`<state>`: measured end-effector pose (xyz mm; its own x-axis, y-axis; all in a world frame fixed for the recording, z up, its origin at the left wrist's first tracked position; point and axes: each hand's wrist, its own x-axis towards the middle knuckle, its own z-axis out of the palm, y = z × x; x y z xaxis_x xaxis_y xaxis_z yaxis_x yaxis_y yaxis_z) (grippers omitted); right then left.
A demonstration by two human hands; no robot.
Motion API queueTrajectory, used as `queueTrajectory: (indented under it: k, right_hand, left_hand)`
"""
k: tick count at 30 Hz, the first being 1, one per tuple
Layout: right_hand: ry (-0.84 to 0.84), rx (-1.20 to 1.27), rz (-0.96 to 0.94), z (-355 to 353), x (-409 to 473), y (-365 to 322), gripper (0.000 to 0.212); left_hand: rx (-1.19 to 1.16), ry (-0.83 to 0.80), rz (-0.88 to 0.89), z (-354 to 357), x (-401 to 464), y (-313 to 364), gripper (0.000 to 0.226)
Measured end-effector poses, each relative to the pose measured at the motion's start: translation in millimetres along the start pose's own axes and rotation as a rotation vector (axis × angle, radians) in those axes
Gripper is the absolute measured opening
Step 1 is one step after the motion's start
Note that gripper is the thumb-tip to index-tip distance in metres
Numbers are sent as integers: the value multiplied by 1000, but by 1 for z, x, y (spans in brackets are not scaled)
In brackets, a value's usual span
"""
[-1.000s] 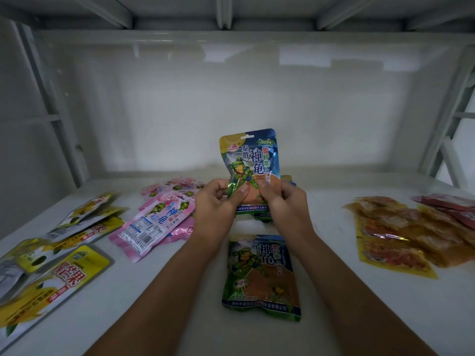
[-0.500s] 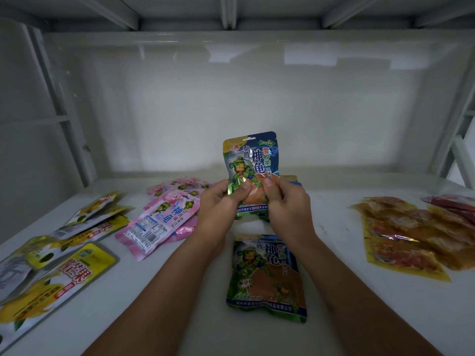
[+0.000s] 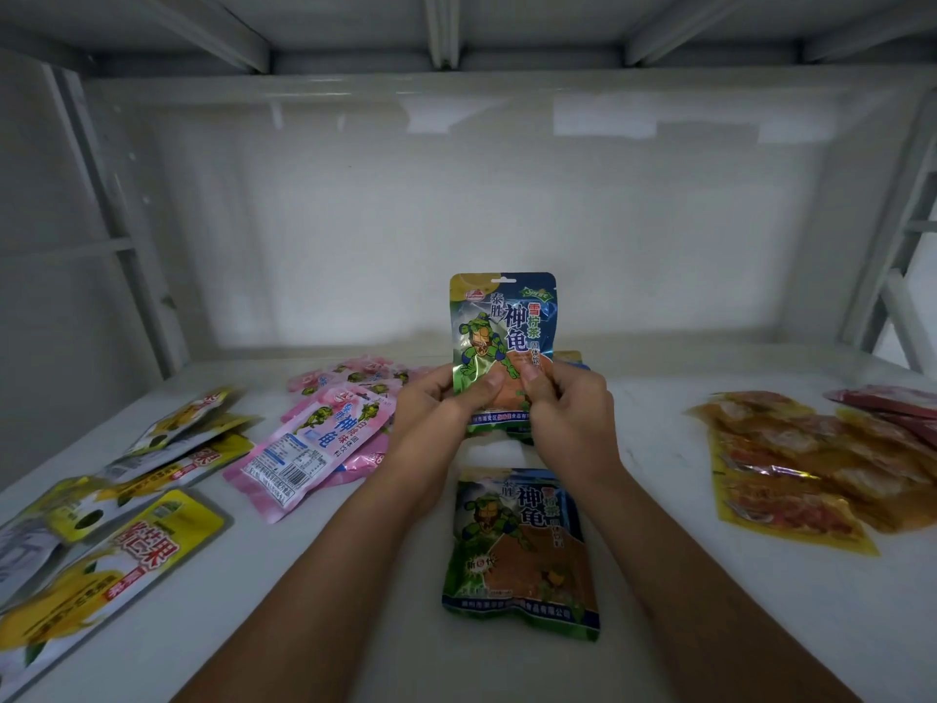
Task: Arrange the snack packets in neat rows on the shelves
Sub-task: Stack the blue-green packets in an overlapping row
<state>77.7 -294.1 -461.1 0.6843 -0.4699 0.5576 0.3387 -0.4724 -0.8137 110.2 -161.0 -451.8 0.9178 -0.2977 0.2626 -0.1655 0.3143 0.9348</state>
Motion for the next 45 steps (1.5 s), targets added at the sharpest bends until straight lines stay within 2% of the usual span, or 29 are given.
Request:
queueTrajectory:
  k: [4,9,12,18,22,31,39,42,45]
  right_hand:
    - [19,45,16,-1,-2,-7,22]
    - [44,91,80,0,-1,-10,24]
    - [43,170,133,-2,-1,-10,5]
    - [12,141,107,-2,-3,-4,11]
    - [-14,131,88,-1,-5,-6,22]
    - [34,39,-18,-2,-7,-8,30]
    - [5,247,130,2,-7,-11,12]
    - [16,317,120,0,-7,-14,11]
    - [-15,353,169,-3,-7,-14,18]
  left_hand:
    - [33,15,23,-1,1,-1,18]
    - [77,47,16,-1,0,-1,14]
    - [60,64,-12,-2,1,-1,17]
    - [44,79,-21,-7,5,-1,17]
    - [72,75,14,-7,3,-2,17]
    - [103,52,59,-7,1,0,13]
    - [13,54,-17,-3,2,2,18]
    - [110,19,6,-5,0,2,15]
    - [194,57,62,-7,0,-3,15]
